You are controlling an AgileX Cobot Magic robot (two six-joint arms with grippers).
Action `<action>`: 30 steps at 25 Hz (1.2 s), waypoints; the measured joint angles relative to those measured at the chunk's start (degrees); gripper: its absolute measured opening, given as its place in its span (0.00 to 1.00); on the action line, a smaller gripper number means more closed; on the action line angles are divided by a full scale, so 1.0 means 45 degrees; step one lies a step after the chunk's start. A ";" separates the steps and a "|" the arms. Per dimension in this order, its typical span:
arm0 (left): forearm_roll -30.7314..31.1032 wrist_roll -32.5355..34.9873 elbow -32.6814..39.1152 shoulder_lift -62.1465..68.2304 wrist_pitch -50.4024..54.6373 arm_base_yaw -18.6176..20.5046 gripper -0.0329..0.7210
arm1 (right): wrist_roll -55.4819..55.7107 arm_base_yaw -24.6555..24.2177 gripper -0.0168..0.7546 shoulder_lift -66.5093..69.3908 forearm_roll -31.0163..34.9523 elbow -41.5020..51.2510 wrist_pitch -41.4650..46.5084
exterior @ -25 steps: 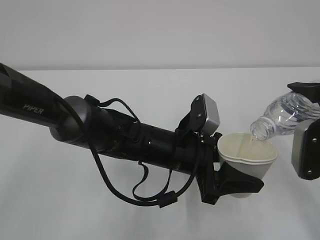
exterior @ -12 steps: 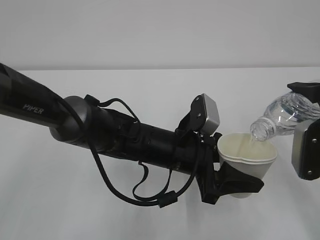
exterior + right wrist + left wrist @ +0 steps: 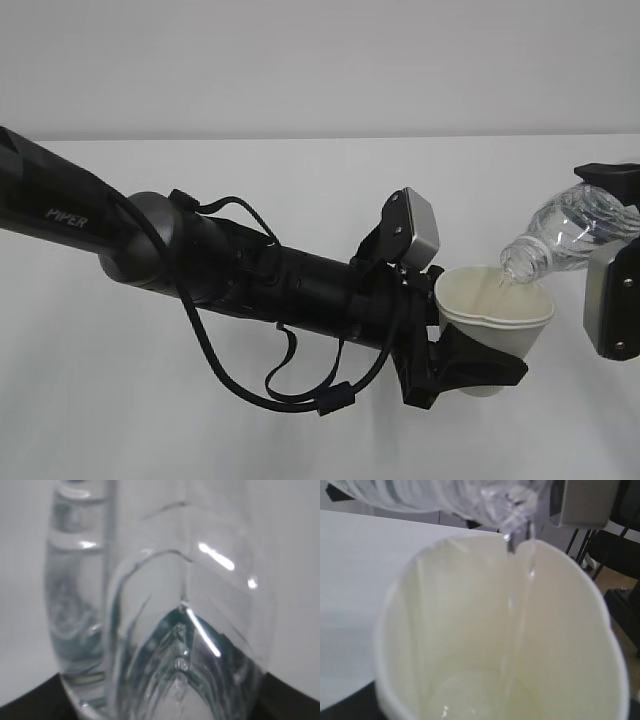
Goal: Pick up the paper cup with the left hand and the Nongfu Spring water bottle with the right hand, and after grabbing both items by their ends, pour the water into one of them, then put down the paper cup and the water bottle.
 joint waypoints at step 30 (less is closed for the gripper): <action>0.0072 0.0000 0.0000 0.0000 0.0000 0.0000 0.62 | -0.0048 0.0000 0.60 0.0000 0.0000 0.0000 -0.0030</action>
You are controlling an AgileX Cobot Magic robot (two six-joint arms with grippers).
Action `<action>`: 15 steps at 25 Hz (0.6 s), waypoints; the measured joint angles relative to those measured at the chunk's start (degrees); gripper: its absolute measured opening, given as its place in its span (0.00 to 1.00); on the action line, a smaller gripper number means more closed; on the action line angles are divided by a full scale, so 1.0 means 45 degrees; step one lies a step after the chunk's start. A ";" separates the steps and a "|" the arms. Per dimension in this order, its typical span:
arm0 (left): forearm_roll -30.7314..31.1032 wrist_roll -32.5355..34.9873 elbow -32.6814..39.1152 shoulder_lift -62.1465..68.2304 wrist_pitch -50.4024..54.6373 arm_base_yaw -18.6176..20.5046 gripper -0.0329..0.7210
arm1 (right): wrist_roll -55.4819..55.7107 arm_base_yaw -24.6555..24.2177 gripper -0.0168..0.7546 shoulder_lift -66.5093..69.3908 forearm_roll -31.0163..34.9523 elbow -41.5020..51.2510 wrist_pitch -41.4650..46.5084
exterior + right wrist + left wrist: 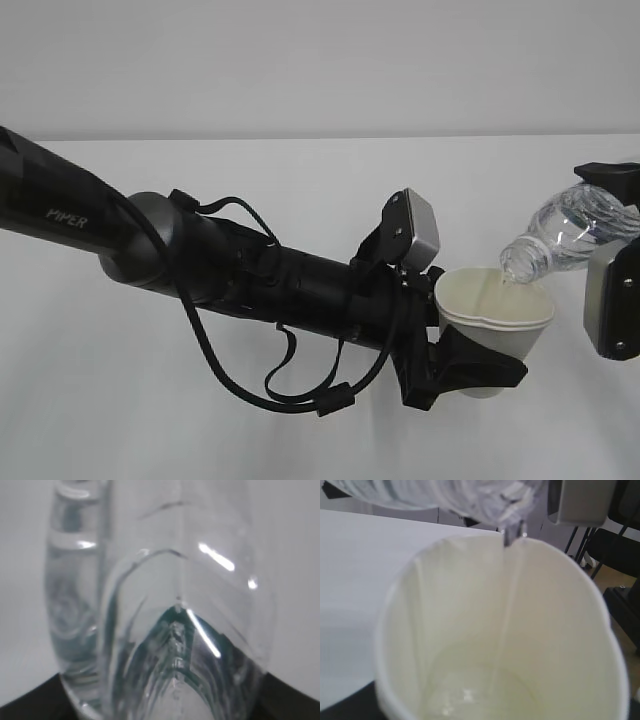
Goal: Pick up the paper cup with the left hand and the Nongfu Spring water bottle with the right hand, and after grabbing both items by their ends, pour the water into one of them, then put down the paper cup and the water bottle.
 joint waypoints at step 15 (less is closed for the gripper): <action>0.0000 -0.0008 0.0000 0.0000 0.0000 0.0000 0.62 | -0.0008 0.0000 0.60 0.0000 0.0000 0.0000 0.0000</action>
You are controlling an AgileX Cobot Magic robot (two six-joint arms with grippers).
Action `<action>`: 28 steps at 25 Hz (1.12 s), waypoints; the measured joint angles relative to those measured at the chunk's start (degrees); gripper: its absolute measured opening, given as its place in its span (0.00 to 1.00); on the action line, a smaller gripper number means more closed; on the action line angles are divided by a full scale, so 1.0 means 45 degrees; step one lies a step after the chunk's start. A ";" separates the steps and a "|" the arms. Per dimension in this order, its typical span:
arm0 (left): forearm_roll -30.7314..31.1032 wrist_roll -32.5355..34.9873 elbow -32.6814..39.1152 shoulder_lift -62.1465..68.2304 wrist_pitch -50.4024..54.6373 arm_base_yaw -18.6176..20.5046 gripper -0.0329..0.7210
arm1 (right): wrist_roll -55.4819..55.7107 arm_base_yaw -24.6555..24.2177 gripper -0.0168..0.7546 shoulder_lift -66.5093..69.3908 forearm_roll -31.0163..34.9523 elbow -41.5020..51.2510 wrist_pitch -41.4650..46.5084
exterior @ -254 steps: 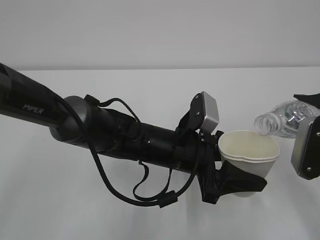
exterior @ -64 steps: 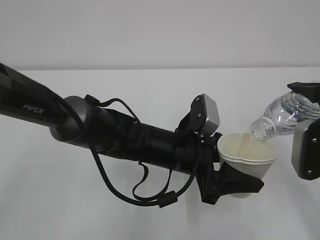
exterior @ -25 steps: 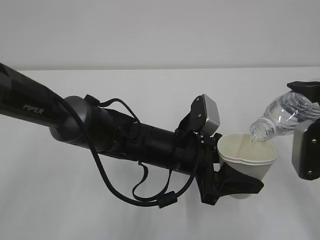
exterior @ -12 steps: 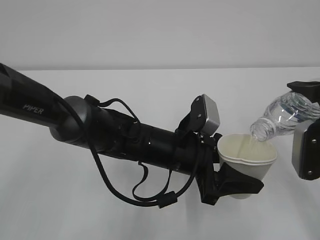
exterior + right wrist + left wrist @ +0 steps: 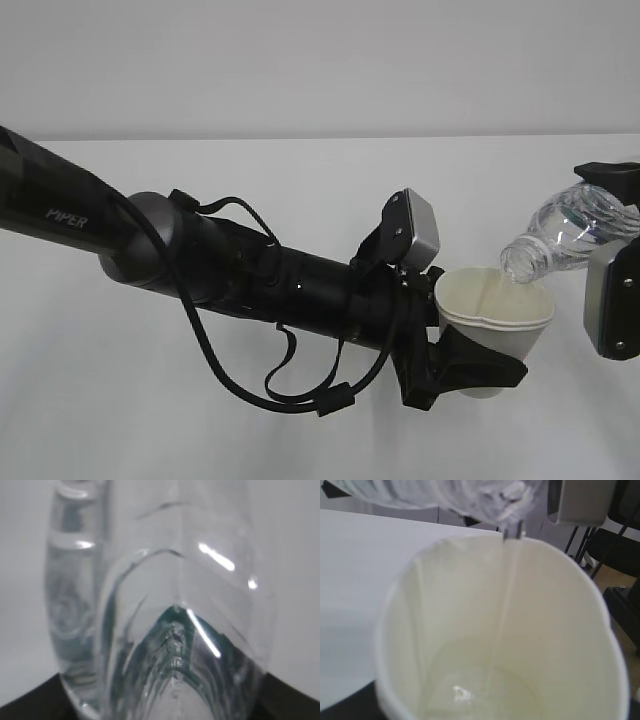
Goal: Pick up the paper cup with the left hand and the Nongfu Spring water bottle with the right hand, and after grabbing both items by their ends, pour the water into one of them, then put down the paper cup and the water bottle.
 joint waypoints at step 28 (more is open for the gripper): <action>0.0008 -0.0020 0.0000 0.0000 0.0000 0.0000 0.62 | -0.0030 0.0000 0.60 0.0218 0.0000 -0.0022 -0.0030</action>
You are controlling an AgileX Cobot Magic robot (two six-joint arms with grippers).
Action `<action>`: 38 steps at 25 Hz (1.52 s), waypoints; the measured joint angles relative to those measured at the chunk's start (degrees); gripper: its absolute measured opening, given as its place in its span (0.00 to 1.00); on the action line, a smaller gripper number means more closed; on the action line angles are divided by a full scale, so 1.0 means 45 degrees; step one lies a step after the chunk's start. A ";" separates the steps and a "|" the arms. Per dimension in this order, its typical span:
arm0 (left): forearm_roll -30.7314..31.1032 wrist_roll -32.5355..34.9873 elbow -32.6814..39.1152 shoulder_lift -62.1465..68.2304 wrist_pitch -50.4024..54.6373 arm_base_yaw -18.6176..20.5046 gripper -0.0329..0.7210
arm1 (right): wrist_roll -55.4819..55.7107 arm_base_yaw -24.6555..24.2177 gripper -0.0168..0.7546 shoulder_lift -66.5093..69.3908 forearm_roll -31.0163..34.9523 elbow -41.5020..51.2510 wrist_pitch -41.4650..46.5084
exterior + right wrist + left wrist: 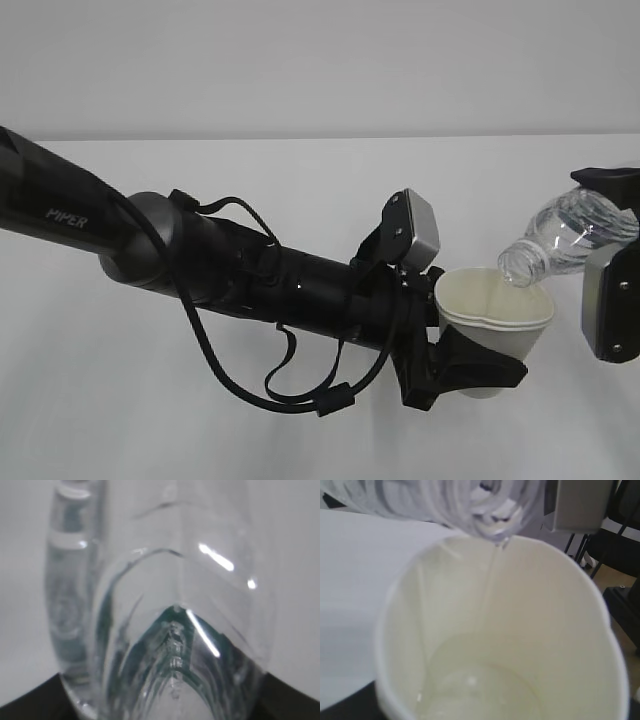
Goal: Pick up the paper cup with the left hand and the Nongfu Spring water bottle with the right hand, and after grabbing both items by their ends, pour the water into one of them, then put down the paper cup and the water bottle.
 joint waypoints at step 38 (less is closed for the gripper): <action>0.0049 0.0000 0.0000 0.0000 0.0000 0.0000 0.62 | -0.0275 0.0000 0.58 0.0000 0.0000 0.0000 -0.0012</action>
